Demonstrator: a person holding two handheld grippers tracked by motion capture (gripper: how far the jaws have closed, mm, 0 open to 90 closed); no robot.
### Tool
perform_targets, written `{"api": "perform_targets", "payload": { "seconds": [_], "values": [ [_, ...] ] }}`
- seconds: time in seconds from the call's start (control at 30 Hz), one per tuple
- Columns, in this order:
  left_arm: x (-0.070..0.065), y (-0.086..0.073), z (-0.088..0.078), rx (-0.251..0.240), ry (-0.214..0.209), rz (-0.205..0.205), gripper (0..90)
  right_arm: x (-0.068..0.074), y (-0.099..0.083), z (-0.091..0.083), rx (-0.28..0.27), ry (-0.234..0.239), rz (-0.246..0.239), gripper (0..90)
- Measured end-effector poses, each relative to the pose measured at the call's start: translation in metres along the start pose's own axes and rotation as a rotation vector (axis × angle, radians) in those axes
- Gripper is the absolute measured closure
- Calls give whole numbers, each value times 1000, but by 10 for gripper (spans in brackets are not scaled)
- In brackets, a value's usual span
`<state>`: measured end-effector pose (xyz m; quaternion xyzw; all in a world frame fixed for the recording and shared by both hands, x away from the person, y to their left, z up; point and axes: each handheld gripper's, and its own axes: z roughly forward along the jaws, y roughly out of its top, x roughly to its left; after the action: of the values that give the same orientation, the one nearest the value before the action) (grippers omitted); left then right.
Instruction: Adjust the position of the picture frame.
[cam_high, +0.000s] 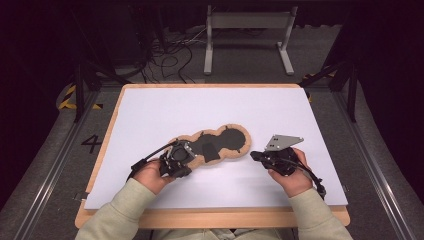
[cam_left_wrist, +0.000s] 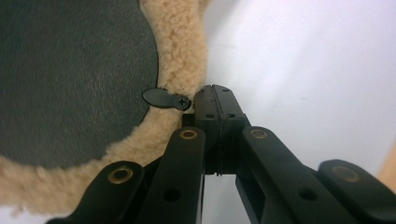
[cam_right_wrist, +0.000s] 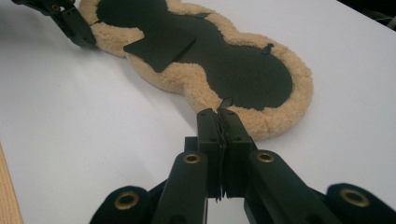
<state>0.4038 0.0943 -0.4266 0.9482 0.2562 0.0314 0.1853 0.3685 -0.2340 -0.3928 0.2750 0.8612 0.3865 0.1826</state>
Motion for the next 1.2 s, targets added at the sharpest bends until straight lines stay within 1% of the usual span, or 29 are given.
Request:
{"api": "perform_targets", "payload": {
  "seconds": [0.07, 0.1, 0.13, 0.17, 0.2, 0.23, 0.27, 0.3, 0.33, 0.37, 0.4, 0.43, 0.47, 0.5, 0.53, 0.57, 0.63, 0.67, 0.77, 0.8, 0.83, 0.87, 0.93, 1.0, 1.07, 1.1, 1.13, 1.17, 1.2],
  "values": [
    [5, -2, 1, -14, 3, -30, 900, 0, 0, 0, 0, 0, 1, 884],
    [9, -2, 2, -33, 17, -27, 900, 0, -1, 0, 1, -1, 1, 884],
    [11, -3, 3, -38, 9, -43, 900, 0, -1, 0, 2, -1, 2, 884],
    [12, -4, 4, -38, -5, -70, 900, 0, -1, 0, 2, -2, 3, 884],
    [13, -5, 5, -46, -12, -74, 900, -1, -1, 0, 1, -2, 2, 884],
    [14, -6, 4, -48, -20, -64, 900, -1, -1, 0, 1, -2, 2, 884],
    [16, -6, 3, -49, -50, -87, 900, -1, -1, 0, 1, -2, 3, 884],
    [18, -8, 1, -59, -86, -95, 900, -1, -1, 0, 1, -1, 4, 883],
    [20, -9, -2, -76, -107, -103, 900, -2, -1, 1, 2, -2, 4, 883],
    [25, -12, -7, -103, -125, -124, 900, -2, -1, 1, 5, -2, 11, 883],
    [31, -17, -15, -140, -130, -152, 900, -3, -1, 3, 6, -7, 15, 884],
    [31, -17, -15, -140, -130, -152, 899, -3, -1, 3, 6, -7, 15, 884],
    [37, -20, -20, -175, -104, -156, 899, -5, 0, 5, 11, -15, 25, 892],
    [42, -26, -27, -196, -100, -209, 899, -7, 1, 7, 17, -25, 32, 899],
    [46, -29, -31, -216, -86, -238, 899, -10, 1, 10, 25, -38, 47, 900],
    [54, -36, -36, -262, -48, -268, 899, -12, 1, 11, 30, -43, 59, 900],
    [68, -47, -42, -323, 9, -353, 899, -21, 0, 16, 47, -65, 92, 900],
    [73, -52, -43, -342, 37, -396, 899, -26, 0, 18, 50, -71, 110, 900],
    [91, -64, -39, -372, 88, -503, 899, -42, -2, 25, 45, -82, 177, 900],
    [94, -65, -36, -374, 102, -525, 899, -48, -4, 29, 45, -85, 208, 900],
    [94, -65, -36, -374, 102, -525, 899, -48, -4, 29, 45, -85, 208, 900],
    [97, -67, -34, -371, 117, -543, 899, -52, -5, 33, 47, -90, 236, 900],
    [102, -68, -30, -366, 123, -586, 899, -59, -9, 40, 59, -100, 272, 900],
    [105, -69, -24, -345, 130, -598, 899, -66, -11, 50, 71, -110, 295, 900],
    [106, -68, -19, -335, 120, -600, 899, -71, -12, 59, 78, -124, 309, 900],
    [105, -67, -16, -326, 115, -601, 899, -71, -12, 59, 78, -124, 309, 900],
    [105, -66, -13, -321, 112, -600, 899, -72, -13, 63, 81, -120, 321, 900],
    [105, -64, -9, -312, 100, -598, 899, -75, -12, 70, 104, -125, 330, 900],
    [105, -64, -9, -312, 100, -598, 899, -75, -12, 70, 104, -125, 330, 900]
  ]
}}
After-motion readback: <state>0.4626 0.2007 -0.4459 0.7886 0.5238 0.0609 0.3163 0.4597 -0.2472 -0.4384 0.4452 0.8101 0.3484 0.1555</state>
